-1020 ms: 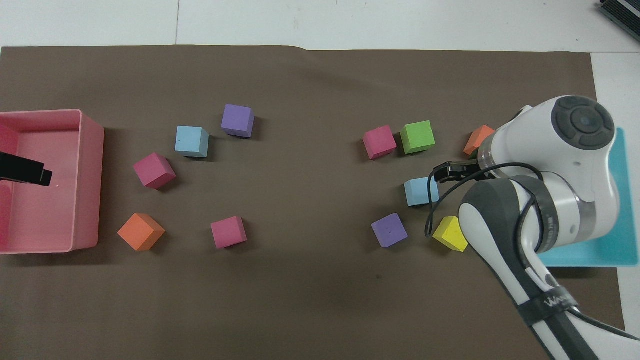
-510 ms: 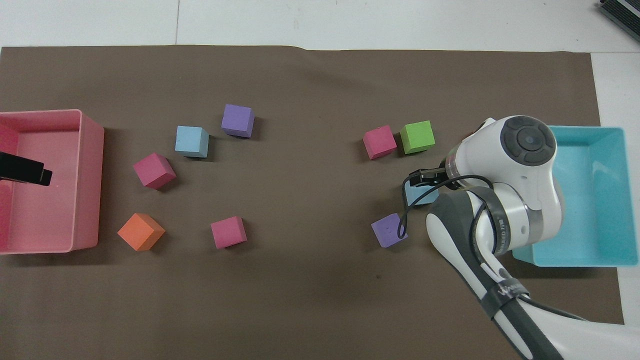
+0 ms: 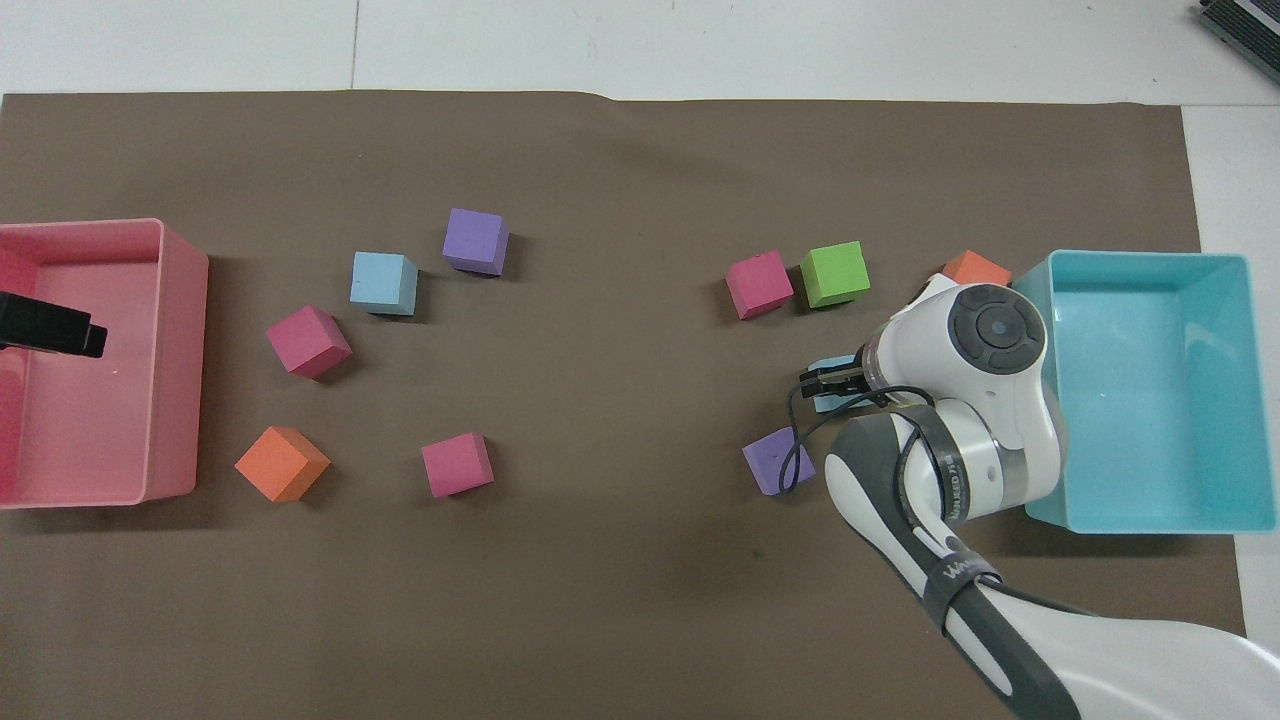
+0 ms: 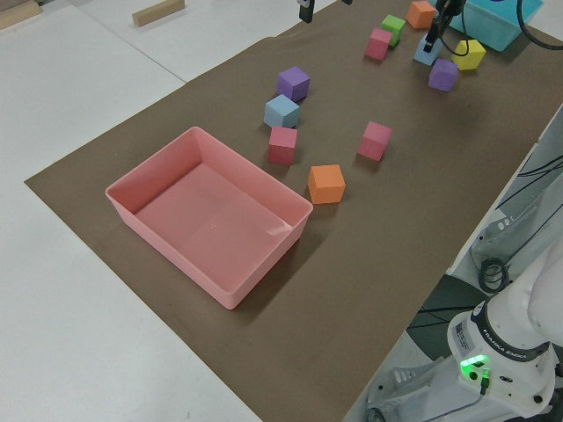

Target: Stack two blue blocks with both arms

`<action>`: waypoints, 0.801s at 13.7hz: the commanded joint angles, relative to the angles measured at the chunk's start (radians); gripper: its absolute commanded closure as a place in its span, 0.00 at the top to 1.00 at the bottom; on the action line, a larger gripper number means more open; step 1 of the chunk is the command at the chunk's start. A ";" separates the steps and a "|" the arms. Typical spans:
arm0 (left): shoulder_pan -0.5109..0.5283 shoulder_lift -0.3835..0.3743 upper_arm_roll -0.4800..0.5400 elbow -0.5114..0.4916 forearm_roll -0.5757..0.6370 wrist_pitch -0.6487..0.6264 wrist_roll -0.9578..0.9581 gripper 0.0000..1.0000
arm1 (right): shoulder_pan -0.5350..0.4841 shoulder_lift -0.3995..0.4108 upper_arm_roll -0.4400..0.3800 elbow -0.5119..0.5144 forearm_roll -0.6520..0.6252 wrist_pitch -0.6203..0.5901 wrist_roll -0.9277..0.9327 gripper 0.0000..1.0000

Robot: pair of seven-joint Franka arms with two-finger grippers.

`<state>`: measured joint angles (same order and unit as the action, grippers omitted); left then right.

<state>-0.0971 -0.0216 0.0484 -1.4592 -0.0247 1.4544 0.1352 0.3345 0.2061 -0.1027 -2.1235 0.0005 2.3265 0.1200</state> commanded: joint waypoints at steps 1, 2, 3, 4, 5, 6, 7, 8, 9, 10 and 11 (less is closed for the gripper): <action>-0.001 -0.024 -0.002 -0.039 -0.007 0.023 -0.006 1.00 | -0.002 0.001 0.001 -0.022 0.022 0.037 -0.052 1.00; -0.001 -0.024 -0.002 -0.046 -0.007 0.027 -0.006 1.00 | -0.002 0.001 0.001 -0.036 0.024 0.054 -0.066 1.00; -0.001 -0.024 -0.002 -0.046 -0.006 0.029 -0.005 1.00 | -0.002 0.003 0.001 -0.038 0.044 0.063 -0.075 1.00; -0.001 -0.023 -0.002 -0.046 -0.007 0.029 -0.005 1.00 | -0.002 0.006 0.001 -0.038 0.082 0.063 -0.094 1.00; -0.001 -0.023 -0.002 -0.046 -0.007 0.035 -0.006 1.00 | -0.002 0.007 0.000 -0.038 0.119 0.063 -0.118 1.00; -0.003 -0.018 -0.002 -0.046 -0.007 0.043 -0.005 1.00 | -0.003 0.007 0.000 -0.038 0.133 0.063 -0.128 1.00; -0.004 -0.012 -0.004 -0.046 -0.007 0.058 -0.005 1.00 | -0.003 0.007 0.000 -0.038 0.133 0.063 -0.129 1.00; -0.006 -0.008 -0.004 -0.052 -0.007 0.079 -0.005 1.00 | -0.006 0.007 0.000 -0.038 0.133 0.063 -0.135 1.00; -0.006 -0.006 -0.005 -0.062 -0.007 0.110 -0.005 1.00 | -0.008 0.007 0.000 -0.038 0.133 0.063 -0.147 1.00; -0.009 0.003 -0.010 -0.075 -0.007 0.139 -0.006 1.00 | -0.014 0.007 0.000 -0.038 0.133 0.063 -0.160 1.00; -0.024 0.020 -0.010 -0.078 -0.006 0.161 -0.006 1.00 | -0.014 0.007 -0.002 -0.039 0.133 0.063 -0.169 0.99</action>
<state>-0.0998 -0.0113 0.0374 -1.5043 -0.0247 1.5591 0.1352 0.3328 0.2118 -0.1055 -2.1517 0.1033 2.3669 0.0056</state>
